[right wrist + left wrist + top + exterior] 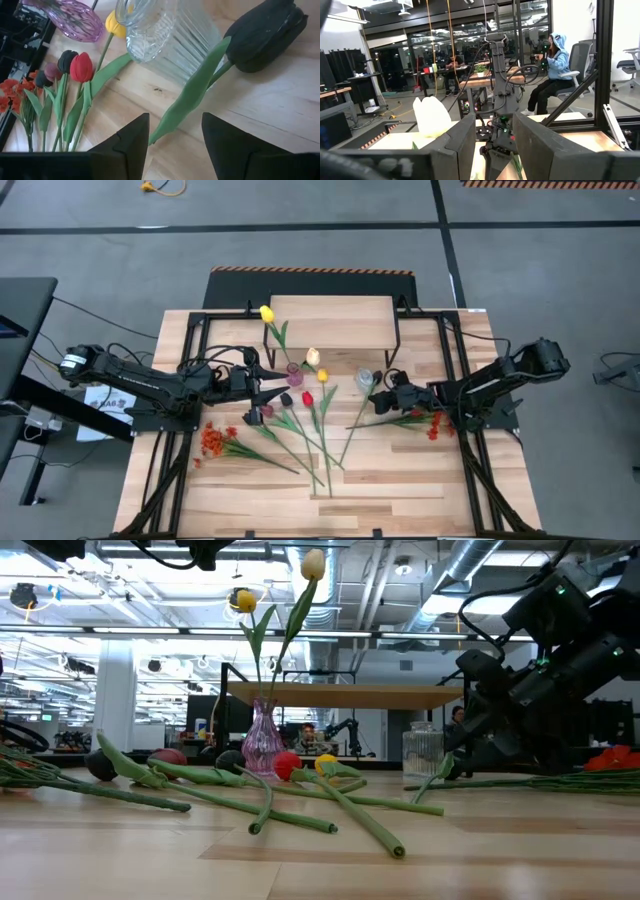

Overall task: Pick and place flowers into a vace then onto a shelf
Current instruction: Put the top black tulip into the purple vase

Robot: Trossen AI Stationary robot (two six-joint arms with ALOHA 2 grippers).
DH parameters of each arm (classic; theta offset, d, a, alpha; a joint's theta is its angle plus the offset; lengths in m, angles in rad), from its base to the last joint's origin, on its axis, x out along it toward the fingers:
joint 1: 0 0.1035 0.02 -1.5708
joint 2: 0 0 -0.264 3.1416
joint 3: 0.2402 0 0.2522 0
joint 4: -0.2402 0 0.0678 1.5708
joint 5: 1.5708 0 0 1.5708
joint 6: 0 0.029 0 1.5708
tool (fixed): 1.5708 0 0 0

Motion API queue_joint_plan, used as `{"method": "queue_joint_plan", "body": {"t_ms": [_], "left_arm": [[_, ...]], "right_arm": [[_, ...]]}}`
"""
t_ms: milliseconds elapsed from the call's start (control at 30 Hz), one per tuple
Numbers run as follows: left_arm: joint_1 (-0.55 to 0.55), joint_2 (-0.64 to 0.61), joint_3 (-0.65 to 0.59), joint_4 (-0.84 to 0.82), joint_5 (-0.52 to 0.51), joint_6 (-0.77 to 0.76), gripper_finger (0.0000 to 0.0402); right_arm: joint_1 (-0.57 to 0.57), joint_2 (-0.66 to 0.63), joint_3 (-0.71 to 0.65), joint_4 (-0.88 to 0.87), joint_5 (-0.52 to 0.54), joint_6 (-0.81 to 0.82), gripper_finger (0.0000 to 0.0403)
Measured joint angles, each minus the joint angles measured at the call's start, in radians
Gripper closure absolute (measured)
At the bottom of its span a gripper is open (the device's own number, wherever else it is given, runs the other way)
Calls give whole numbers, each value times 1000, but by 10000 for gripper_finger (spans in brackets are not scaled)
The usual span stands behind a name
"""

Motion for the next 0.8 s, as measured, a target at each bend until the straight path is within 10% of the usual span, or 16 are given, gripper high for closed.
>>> {"method": "queue_joint_plan", "body": {"t_ms": [800], "left_arm": [[0,0,0,-8,0,0,280]], "right_arm": [[-17,0,68,-120,-24,-19,237]]}}
